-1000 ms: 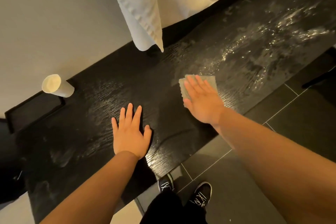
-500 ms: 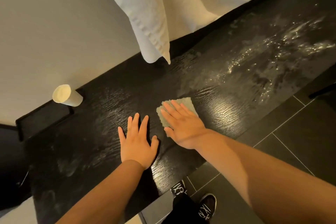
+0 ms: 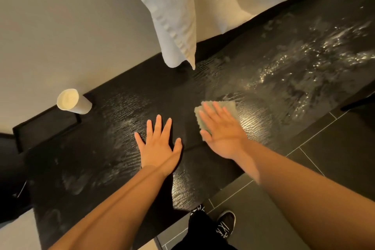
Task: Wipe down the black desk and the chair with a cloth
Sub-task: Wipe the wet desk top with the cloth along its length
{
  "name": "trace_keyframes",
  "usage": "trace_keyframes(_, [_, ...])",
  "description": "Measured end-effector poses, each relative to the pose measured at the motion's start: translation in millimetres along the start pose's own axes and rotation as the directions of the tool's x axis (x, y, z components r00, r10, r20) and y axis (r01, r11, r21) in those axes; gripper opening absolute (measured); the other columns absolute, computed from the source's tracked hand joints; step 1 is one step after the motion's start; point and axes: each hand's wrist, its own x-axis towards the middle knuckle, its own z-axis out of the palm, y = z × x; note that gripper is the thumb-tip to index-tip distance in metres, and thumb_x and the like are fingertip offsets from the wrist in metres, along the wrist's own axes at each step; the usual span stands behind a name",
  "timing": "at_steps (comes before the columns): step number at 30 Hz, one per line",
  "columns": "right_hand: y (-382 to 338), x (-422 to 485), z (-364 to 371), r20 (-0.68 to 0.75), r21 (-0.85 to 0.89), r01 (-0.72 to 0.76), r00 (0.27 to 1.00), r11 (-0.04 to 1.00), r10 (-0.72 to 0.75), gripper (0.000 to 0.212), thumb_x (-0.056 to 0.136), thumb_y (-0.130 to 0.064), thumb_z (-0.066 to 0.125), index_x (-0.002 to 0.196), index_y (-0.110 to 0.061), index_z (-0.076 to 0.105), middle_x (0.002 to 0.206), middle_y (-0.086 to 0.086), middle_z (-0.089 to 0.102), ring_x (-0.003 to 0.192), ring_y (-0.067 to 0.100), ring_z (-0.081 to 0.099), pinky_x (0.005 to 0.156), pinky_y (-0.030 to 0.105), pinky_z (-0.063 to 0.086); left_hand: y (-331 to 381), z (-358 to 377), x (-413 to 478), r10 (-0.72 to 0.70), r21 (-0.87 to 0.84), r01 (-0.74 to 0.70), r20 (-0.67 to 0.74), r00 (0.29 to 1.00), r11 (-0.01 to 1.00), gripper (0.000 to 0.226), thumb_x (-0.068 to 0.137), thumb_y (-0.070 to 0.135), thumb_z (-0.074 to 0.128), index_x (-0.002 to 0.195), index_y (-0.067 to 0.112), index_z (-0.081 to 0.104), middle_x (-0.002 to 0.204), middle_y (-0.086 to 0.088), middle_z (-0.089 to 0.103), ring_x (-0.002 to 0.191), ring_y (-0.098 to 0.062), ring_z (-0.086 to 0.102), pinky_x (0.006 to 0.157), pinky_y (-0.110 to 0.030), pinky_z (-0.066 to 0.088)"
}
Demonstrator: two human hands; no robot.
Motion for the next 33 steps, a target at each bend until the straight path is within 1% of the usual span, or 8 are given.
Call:
trace_keyframes(3, [-25,19,0,0.047,-0.016,0.074,0.996,0.997,-0.073,0.072,0.101,-0.054,0.017,0.166,-0.023,0.018,0.175,-0.001,0.002,0.161,0.024,-0.006,0.127,0.039,-0.014,7,-7,38,0.106,-0.008,-0.106,-0.044,0.993,0.994,0.074,0.099,0.063,0.026,0.168,0.036,0.017,0.178,0.001,0.004,0.164,-0.028,-0.003,0.130,-0.060,-0.001])
trace_keyframes(6, [-5,41,-1,0.008,-0.060,0.090,0.996,0.994,-0.090,0.070,0.102,-0.056,0.023,0.166,-0.026,0.021,0.175,-0.001,0.009,0.161,0.026,0.001,0.130,0.046,-0.002,14,-10,73,0.153,0.009,-0.153,-0.059,0.986,0.988,0.074,0.100,0.061,0.027,0.168,0.033,0.019,0.178,-0.002,0.008,0.164,-0.030,0.000,0.131,-0.058,0.004])
trace_keyframes(16, [101,29,-27,-0.075,0.046,-0.386,0.919,0.922,0.388,0.072,0.104,-0.053,0.020,0.164,-0.014,0.028,0.173,0.007,0.017,0.158,0.039,0.012,0.127,0.056,0.017,21,-8,81,0.131,0.095,-0.126,-0.044,0.990,0.987,0.073,0.101,0.059,0.020,0.168,0.036,0.004,0.178,0.001,-0.003,0.163,-0.028,-0.008,0.131,-0.057,0.001])
trace_keyframes(21, [7,51,-13,-0.053,-0.054,-0.018,0.998,0.998,0.015,0.069,0.103,-0.050,0.020,0.164,-0.019,0.026,0.173,0.007,0.018,0.160,0.034,0.012,0.130,0.050,0.012,22,-11,82,0.130,0.091,-0.127,-0.025,0.991,0.988,0.076,0.098,0.060,0.019,0.168,0.036,0.003,0.178,0.001,-0.005,0.163,-0.028,-0.009,0.130,-0.057,0.000])
trace_keyframes(24, [-9,66,-15,0.021,-0.050,0.022,1.000,0.998,-0.021,0.069,0.104,-0.051,0.011,0.167,-0.023,0.003,0.175,-0.001,-0.009,0.160,0.025,-0.013,0.129,0.043,-0.010,21,-11,81,0.133,0.099,-0.130,-0.021,0.991,0.987,0.076,0.098,0.061,0.018,0.168,0.036,0.003,0.178,0.001,-0.006,0.163,-0.028,-0.010,0.131,-0.057,0.001])
trace_keyframes(26, [12,70,-15,0.017,-0.046,0.023,1.000,0.999,-0.022,0.067,0.106,-0.049,0.015,0.167,-0.022,0.004,0.175,-0.001,-0.007,0.160,0.025,-0.011,0.130,0.046,-0.005,20,-10,82,0.130,0.101,-0.126,-0.031,0.991,0.987,0.076,0.099,0.060,0.019,0.169,0.036,0.004,0.178,0.001,-0.004,0.163,-0.028,-0.008,0.131,-0.057,0.001])
trace_keyframes(29, [62,60,-19,-0.066,-0.023,-0.139,0.988,0.990,0.137,0.067,0.105,-0.046,0.024,0.164,-0.015,0.027,0.173,0.008,0.020,0.160,0.034,0.013,0.128,0.054,0.017,21,-9,82,0.128,0.100,-0.124,-0.044,0.991,0.987,0.074,0.099,0.059,0.021,0.168,0.036,0.006,0.178,0.001,-0.002,0.164,-0.028,-0.006,0.131,-0.056,0.001])
trace_keyframes(33, [108,25,-27,-0.092,0.012,-0.308,0.947,0.951,0.308,0.068,0.106,-0.049,0.021,0.165,-0.013,0.022,0.174,0.007,0.015,0.160,0.033,0.010,0.129,0.050,0.013,21,-11,80,0.120,0.093,-0.115,-0.041,0.992,0.989,0.074,0.100,0.059,0.023,0.169,0.036,0.007,0.178,0.001,-0.001,0.164,-0.027,-0.006,0.131,-0.055,0.001])
